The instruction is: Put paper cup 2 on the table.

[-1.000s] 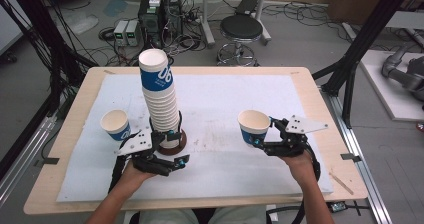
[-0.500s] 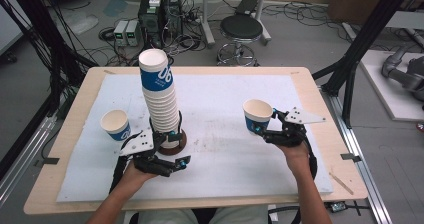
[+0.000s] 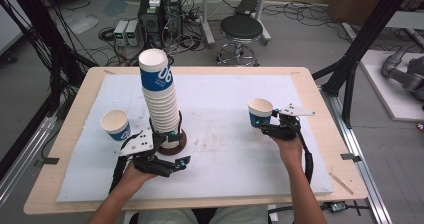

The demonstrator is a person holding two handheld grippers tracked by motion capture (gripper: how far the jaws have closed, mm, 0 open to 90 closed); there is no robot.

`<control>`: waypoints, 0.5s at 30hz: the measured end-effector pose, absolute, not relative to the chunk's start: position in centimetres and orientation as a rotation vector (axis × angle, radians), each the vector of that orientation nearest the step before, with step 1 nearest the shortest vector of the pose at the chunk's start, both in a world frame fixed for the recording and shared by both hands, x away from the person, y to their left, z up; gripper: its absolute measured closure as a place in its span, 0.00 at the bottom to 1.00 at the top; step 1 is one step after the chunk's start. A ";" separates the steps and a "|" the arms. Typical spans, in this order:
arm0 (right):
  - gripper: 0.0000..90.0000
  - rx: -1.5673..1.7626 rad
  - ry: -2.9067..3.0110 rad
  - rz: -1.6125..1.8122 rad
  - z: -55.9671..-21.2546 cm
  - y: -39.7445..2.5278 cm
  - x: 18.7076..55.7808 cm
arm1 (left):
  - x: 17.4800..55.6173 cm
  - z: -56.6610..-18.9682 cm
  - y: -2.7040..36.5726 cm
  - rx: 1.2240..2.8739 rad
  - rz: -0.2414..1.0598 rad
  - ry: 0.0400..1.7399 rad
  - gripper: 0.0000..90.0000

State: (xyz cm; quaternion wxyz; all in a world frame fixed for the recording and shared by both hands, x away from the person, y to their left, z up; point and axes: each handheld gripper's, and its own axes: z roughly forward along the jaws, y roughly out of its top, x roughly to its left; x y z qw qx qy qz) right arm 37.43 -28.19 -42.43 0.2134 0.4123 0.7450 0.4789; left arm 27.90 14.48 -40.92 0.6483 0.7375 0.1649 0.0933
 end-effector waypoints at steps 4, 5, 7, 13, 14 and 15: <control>0.33 1.189 2.085 1.294 -43.5 -28.2 37.8 | 27.9 -40.9 14.5 1.677 0.212 0.376 0.24; 0.33 1.197 2.068 1.319 -43.7 -28.4 37.8 | 27.9 -40.9 14.5 1.677 0.211 0.376 0.24; 0.33 1.200 2.066 1.325 -43.8 -28.6 37.7 | 27.9 -40.9 14.5 1.678 0.210 0.376 0.24; 0.31 1.163 2.073 1.297 -43.8 -28.7 37.3 | 27.8 -40.9 14.4 1.680 0.209 0.371 0.24; 0.30 1.170 2.079 1.293 -43.8 -28.7 37.2 | 27.8 -40.9 14.4 1.680 0.209 0.371 0.24; 0.30 1.170 2.079 1.293 -43.8 -28.7 37.2 | 27.8 -40.9 14.4 1.680 0.209 0.371 0.24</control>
